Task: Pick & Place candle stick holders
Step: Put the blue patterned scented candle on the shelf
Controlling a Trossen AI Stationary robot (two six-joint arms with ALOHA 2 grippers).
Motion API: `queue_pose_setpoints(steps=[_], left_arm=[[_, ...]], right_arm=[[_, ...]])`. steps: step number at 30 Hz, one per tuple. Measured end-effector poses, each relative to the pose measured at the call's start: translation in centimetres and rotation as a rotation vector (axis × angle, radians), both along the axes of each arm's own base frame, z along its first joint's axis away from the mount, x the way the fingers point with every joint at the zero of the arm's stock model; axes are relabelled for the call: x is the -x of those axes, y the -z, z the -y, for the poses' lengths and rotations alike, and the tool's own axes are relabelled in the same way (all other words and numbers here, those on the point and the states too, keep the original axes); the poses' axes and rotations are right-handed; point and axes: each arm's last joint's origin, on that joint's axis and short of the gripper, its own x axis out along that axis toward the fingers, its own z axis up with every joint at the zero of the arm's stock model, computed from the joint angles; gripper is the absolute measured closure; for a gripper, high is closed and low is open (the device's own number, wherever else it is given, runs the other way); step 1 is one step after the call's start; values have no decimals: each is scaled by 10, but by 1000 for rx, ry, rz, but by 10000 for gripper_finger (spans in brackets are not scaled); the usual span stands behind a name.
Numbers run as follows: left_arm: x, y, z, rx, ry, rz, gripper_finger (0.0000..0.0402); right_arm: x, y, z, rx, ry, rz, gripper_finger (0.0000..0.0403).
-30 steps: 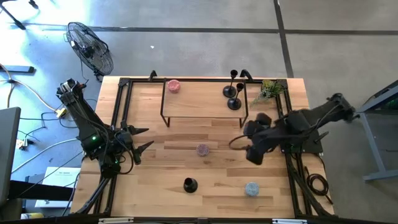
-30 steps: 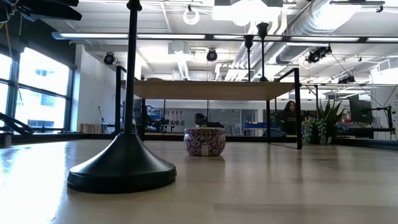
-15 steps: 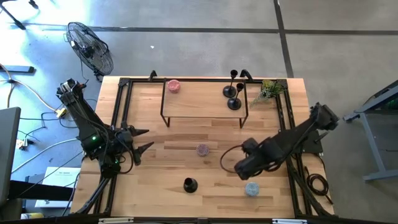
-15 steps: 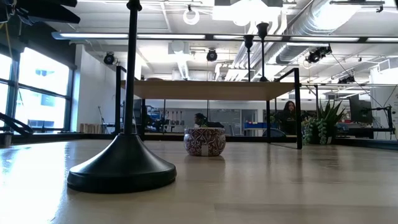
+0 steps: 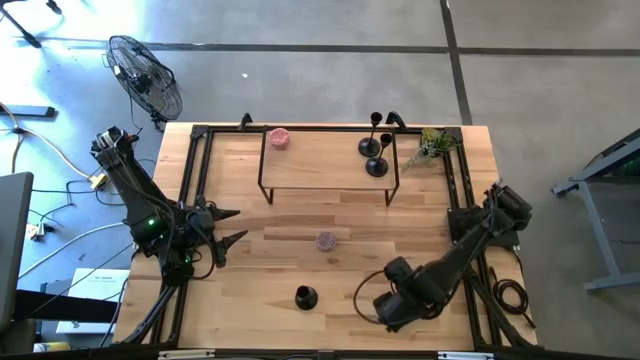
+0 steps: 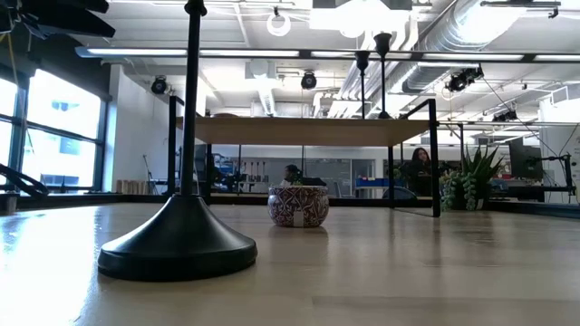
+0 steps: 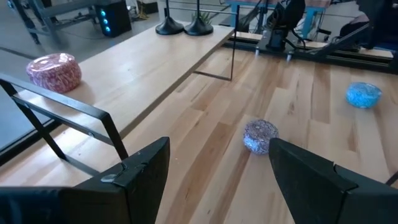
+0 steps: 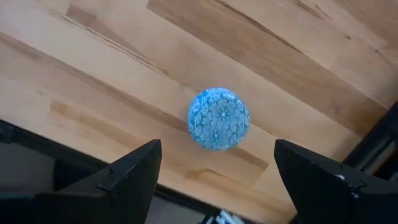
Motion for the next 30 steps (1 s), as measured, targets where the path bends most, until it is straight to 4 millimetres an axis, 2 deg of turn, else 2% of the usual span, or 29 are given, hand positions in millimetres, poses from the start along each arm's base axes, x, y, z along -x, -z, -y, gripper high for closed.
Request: queue_pose_setpoints(steps=[8,19,23,30], left_arm=[[0,-1,-1,-21,-21,29,133],[0,-1,0,-13,-15,22,133],[0,0,0,12,5,-6,133],[0,1,1,33,16,-21,133]], right_arm=[[11,25,-10,-18,42,-23,96],[11,58,-12,-74,-53,16,96],[14,65,-10,-62,-57,-2,96],[12,66,-12,-77,-62,27,96]])
